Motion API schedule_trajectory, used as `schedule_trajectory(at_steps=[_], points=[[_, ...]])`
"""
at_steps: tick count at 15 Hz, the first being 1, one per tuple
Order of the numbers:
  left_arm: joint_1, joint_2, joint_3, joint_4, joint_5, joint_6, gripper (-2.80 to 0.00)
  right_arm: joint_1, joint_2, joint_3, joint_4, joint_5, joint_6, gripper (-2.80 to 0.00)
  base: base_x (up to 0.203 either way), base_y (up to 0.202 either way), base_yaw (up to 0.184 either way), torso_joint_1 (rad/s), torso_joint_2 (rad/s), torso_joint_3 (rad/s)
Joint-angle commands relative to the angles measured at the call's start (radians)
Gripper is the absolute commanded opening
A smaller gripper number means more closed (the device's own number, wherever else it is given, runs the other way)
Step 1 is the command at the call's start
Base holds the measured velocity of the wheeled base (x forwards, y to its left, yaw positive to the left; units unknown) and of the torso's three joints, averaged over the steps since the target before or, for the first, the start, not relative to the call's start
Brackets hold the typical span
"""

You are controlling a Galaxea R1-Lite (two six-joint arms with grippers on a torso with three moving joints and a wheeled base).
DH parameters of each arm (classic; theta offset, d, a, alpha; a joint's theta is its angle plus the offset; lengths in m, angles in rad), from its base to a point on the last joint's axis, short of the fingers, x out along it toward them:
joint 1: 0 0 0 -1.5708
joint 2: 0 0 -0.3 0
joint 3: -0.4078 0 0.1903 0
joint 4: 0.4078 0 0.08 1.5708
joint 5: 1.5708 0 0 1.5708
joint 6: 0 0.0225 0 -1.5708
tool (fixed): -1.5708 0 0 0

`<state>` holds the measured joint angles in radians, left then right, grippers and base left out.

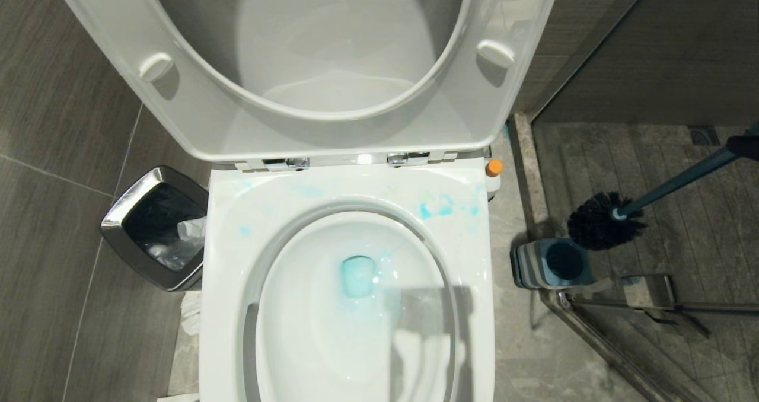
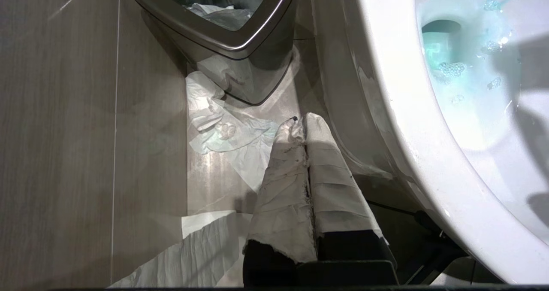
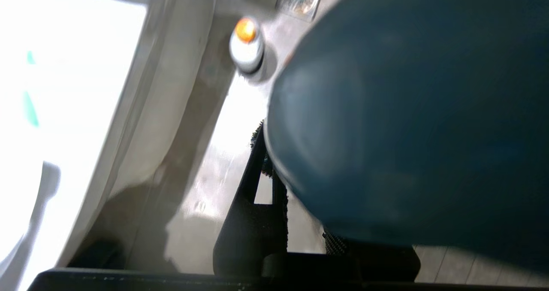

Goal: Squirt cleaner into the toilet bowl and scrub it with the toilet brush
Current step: Scrub the toilet bowl

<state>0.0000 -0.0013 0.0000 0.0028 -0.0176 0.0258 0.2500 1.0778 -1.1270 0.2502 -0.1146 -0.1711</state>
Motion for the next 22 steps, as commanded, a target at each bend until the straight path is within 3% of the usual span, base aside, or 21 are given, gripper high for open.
schedule_trajectory(at_steps=[1, 10, 15, 19, 22], points=[[0.000, 0.001, 0.002, 0.000, -0.001, 0.000, -2.80, 0.005, 0.002, -0.002, 0.007, 0.000, -0.001, -2.80, 0.000, 0.000, 0.000, 0.000, 0.00, 0.000], [0.000, 0.001, 0.000, 0.004, 0.000, 0.008, -2.80, 0.010, -0.003, -0.025, 0.006, -0.001, -0.001, -2.80, 0.000, 0.000, 0.000, 0.000, 0.00, 0.000], [0.000, 0.001, 0.000, 0.003, 0.003, 0.007, -2.80, 0.100, 0.018, -0.053, 0.006, -0.015, -0.001, -2.80, 0.000, 0.000, 0.000, 0.000, 0.00, 0.010], [0.000, 0.001, 0.002, 0.000, 0.008, -0.001, -2.80, 0.184, 0.028, -0.058, 0.006, -0.093, 0.001, -2.80, 0.000, 0.000, 0.000, 0.002, 0.00, 0.161], [0.000, 0.001, 0.002, 0.000, 0.009, -0.001, -2.80, 0.193, 0.040, -0.074, 0.004, -0.096, 0.001, -2.80, 0.000, 0.000, 0.000, 0.004, 0.00, 0.197]])
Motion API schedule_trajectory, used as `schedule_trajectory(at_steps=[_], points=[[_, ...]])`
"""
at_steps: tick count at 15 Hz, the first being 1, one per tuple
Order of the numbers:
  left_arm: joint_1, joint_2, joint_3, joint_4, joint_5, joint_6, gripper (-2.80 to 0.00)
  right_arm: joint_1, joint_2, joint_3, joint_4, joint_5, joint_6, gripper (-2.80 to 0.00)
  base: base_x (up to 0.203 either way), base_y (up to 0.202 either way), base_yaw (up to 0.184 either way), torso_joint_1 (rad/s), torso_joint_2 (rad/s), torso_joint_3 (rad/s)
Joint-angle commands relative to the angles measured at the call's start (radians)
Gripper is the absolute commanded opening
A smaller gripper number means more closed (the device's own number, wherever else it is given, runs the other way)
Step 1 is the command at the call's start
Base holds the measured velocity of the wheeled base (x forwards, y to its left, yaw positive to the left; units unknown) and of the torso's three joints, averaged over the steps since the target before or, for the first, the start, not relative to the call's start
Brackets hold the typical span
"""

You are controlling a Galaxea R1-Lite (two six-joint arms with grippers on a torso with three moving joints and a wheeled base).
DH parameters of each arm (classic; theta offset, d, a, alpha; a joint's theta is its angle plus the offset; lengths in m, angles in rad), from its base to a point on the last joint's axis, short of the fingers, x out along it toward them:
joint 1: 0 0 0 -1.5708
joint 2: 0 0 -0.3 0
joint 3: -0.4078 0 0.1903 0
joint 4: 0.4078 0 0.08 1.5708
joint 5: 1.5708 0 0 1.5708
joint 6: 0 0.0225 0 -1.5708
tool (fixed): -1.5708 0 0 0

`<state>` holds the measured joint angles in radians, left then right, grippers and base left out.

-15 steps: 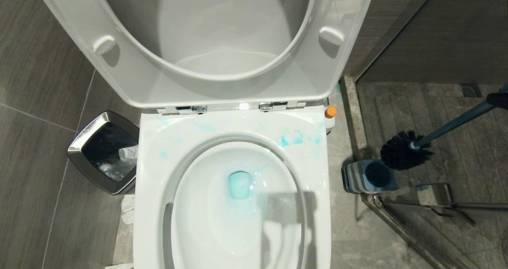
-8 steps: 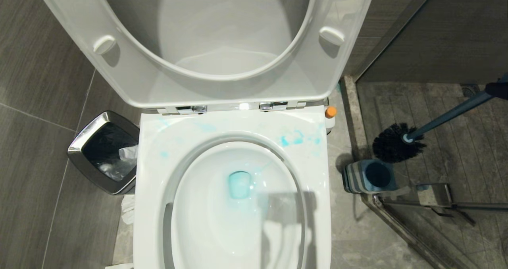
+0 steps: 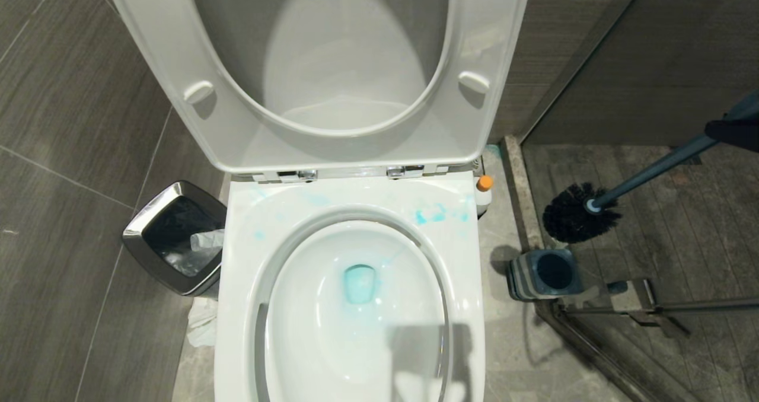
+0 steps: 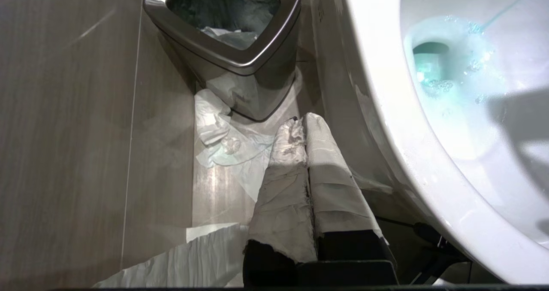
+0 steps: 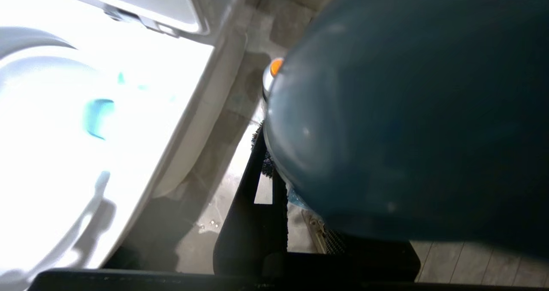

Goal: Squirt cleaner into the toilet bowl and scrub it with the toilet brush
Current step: Scrub the toilet bowl

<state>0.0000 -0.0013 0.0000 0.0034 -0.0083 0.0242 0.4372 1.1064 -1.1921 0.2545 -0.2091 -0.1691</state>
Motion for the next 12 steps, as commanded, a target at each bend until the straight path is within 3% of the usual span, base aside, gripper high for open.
schedule_trajectory(at_steps=[1, 8, 12], points=[[0.000, 0.001, 0.002, -0.002, 0.001, 0.000, -2.80, 0.018, 0.026, -0.028, 0.000, -0.003, 0.001, -2.80, 0.000, 0.000, 0.000, 0.006, 0.00, 0.201], [0.000, 0.001, 0.002, 0.001, 0.001, -0.001, -2.80, 0.369, 0.210, -0.232, -0.001, -0.229, 0.085, -2.80, 0.000, 0.000, 0.000, 0.003, 0.00, 0.203], [0.000, 0.001, 0.002, 0.001, 0.001, 0.000, -2.80, 0.479, 0.302, -0.327, 0.006, -0.293, 0.123, -2.80, 0.000, 0.000, 0.000, 0.001, 0.00, 0.201]])
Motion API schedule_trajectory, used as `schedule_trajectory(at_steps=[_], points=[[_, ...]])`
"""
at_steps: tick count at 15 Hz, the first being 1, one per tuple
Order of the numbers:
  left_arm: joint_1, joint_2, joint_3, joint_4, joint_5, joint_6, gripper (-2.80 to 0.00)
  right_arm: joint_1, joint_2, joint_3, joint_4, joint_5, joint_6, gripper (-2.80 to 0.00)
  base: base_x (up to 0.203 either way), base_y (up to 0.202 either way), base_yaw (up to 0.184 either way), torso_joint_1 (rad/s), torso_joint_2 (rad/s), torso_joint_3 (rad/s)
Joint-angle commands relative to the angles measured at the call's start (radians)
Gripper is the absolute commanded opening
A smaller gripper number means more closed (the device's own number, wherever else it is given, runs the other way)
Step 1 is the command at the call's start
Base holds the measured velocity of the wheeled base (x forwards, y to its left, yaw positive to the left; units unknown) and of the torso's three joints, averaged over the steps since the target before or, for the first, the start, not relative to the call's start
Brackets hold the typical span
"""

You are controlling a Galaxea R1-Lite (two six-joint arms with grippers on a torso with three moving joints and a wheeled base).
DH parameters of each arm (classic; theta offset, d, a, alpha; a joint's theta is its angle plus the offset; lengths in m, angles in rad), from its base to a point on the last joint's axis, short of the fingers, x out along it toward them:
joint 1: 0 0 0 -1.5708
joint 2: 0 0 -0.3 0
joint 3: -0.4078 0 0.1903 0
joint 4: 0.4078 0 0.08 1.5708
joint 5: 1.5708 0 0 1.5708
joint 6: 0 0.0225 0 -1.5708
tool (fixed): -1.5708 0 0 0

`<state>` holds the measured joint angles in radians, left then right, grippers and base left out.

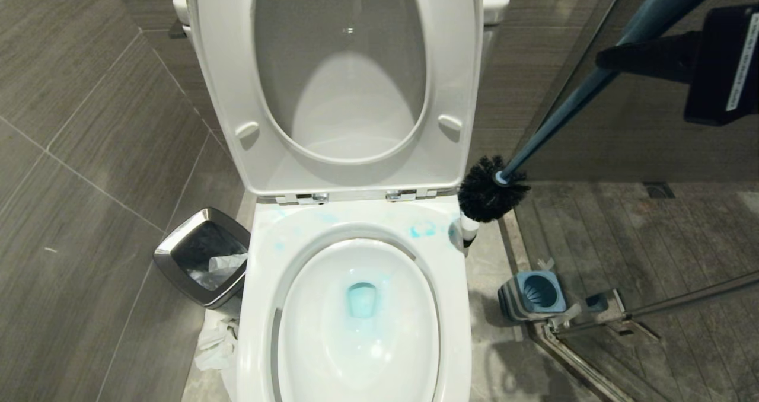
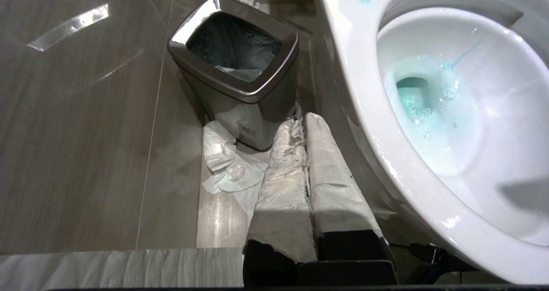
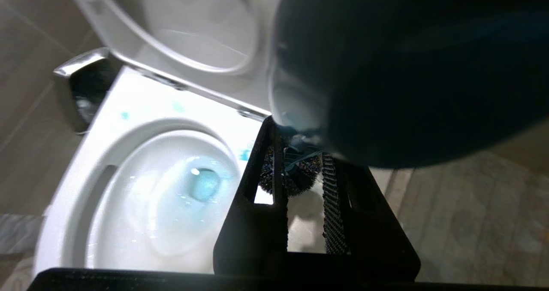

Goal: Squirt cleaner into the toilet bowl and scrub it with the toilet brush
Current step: Scrub the toilet bowl

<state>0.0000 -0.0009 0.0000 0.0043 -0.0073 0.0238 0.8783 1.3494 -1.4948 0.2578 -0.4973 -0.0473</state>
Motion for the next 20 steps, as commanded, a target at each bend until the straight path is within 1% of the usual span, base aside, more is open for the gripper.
schedule_trajectory(at_steps=[1, 3, 4, 6, 9, 12, 13, 15, 17, 20], points=[[0.000, 0.001, 0.002, 0.000, 0.000, 0.001, -2.80, 0.063, 0.072, -0.029, 0.003, -0.011, 0.003, -2.80, 0.000, 0.000, 0.000, -0.002, 0.00, 0.199], [0.000, 0.001, 0.002, 0.000, 0.000, 0.001, -2.80, 0.101, 0.104, -0.037, 0.003, -0.026, 0.028, -2.80, 0.000, 0.000, 0.000, 0.002, 0.00, 0.201], [0.000, 0.001, 0.002, 0.000, 0.000, 0.001, -2.80, 0.104, 0.126, -0.045, 0.003, -0.027, 0.045, -2.80, 0.000, 0.000, 0.000, -0.002, 0.01, 0.201], [0.000, 0.001, 0.002, 0.000, 0.000, -0.001, -2.80, 0.106, 0.168, -0.071, 0.005, -0.026, 0.051, -2.80, 0.000, 0.000, 0.000, 0.005, 0.00, 0.206], [0.000, 0.001, 0.002, 0.000, 0.000, -0.001, -2.80, 0.105, 0.261, -0.131, 0.042, -0.020, 0.064, -2.80, 0.000, 0.000, 0.000, 0.002, 0.00, 0.204], [0.000, 0.001, 0.002, 0.000, 0.003, -0.004, -2.80, 0.103, 0.393, -0.200, 0.048, 0.005, 0.118, -2.80, 0.000, 0.000, 0.000, 0.003, 0.00, 0.137], [0.000, 0.001, 0.002, -0.001, 0.003, -0.008, -2.80, 0.100, 0.437, -0.215, 0.049, 0.026, 0.135, -2.80, 0.000, 0.000, 0.000, 0.002, 0.00, 0.038], [0.000, 0.001, 0.002, -0.001, 0.003, -0.010, -2.80, 0.083, 0.530, -0.238, 0.048, 0.076, 0.166, -2.80, 0.000, 0.000, 0.000, 0.000, 0.00, 0.000], [0.000, 0.001, 0.002, -0.001, 0.003, -0.011, -2.80, 0.041, 0.627, -0.271, 0.047, 0.126, 0.190, -2.80, 0.000, 0.000, 0.000, 0.000, 0.00, 0.000], [0.000, 0.001, 0.002, -0.001, 0.003, -0.010, -2.80, -0.034, 0.783, -0.389, 0.046, 0.165, 0.219, -2.80, 0.000, 0.000, 0.000, 0.000, 0.00, 0.000]])
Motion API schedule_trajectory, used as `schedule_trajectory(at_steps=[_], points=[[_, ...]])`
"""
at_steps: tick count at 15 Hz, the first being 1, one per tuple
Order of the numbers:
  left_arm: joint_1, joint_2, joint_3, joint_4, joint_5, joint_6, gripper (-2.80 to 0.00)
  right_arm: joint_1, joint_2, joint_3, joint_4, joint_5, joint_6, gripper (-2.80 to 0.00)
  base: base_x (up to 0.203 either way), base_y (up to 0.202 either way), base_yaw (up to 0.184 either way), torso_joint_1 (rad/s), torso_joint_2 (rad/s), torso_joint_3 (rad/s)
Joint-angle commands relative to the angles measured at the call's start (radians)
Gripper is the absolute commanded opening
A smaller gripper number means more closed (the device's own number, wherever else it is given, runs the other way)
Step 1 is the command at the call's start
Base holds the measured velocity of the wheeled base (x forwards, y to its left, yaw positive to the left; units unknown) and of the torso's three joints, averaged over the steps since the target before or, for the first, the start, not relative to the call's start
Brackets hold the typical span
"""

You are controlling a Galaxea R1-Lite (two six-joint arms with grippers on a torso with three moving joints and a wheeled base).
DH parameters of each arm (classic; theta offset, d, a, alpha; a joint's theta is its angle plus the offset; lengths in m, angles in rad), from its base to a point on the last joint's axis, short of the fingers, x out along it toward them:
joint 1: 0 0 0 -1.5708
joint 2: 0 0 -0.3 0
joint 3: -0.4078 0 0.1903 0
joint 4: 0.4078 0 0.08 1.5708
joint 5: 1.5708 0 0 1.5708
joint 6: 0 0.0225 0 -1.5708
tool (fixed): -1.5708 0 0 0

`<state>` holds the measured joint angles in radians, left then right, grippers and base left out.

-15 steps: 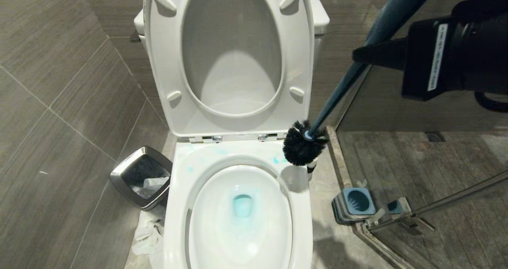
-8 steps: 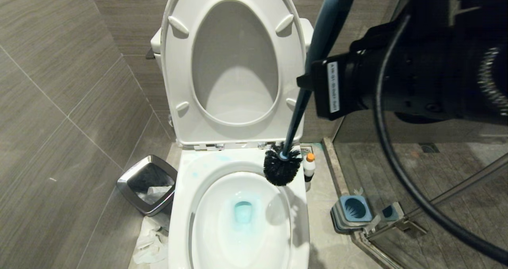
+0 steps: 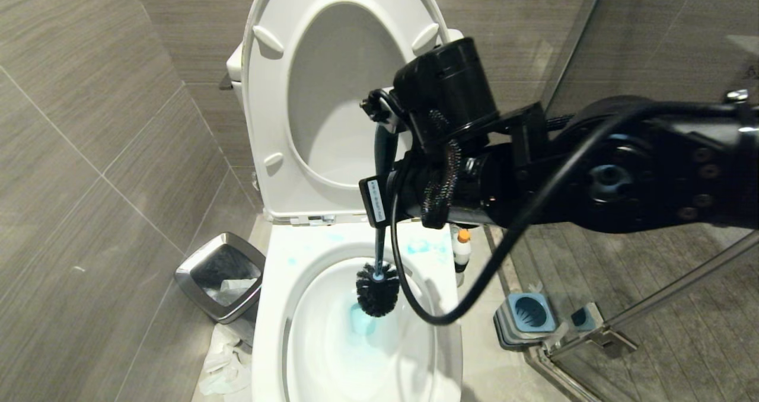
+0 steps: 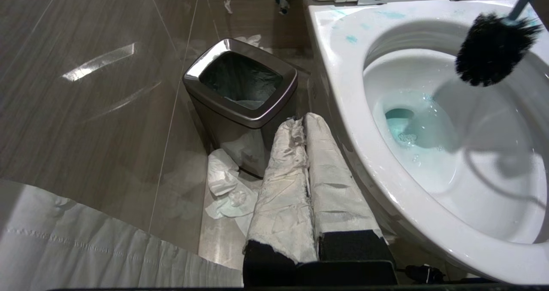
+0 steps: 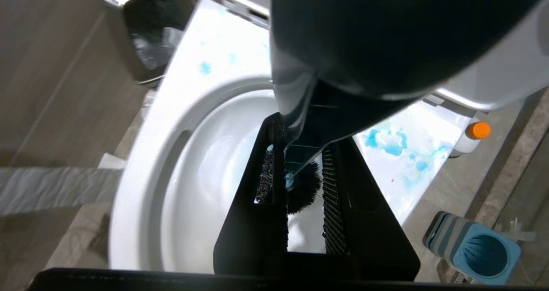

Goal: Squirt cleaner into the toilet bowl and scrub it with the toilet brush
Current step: Scrub the toilet bowl

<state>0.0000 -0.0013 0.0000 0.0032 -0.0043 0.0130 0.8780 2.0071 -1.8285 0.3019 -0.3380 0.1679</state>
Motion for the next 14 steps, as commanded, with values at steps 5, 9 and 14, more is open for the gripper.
schedule_trajectory(at_steps=[5, 9, 14], points=[[0.000, 0.001, 0.002, 0.000, 0.000, 0.001, -2.80, -0.086, 0.294, -0.117, -0.005, 0.068, -0.013, -2.80, 0.000, 0.000, 0.000, 0.000, 0.00, 0.000], [0.000, 0.001, 0.002, 0.000, 0.000, 0.001, -2.80, -0.059, 0.407, -0.101, -0.118, 0.064, -0.017, -2.80, 0.000, 0.000, 0.000, 0.000, 0.00, 0.000], [0.000, 0.001, 0.002, 0.000, 0.000, 0.000, -2.80, 0.015, 0.392, 0.026, -0.142, 0.022, -0.016, -2.80, 0.000, 0.000, 0.000, 0.000, 0.00, 0.000]])
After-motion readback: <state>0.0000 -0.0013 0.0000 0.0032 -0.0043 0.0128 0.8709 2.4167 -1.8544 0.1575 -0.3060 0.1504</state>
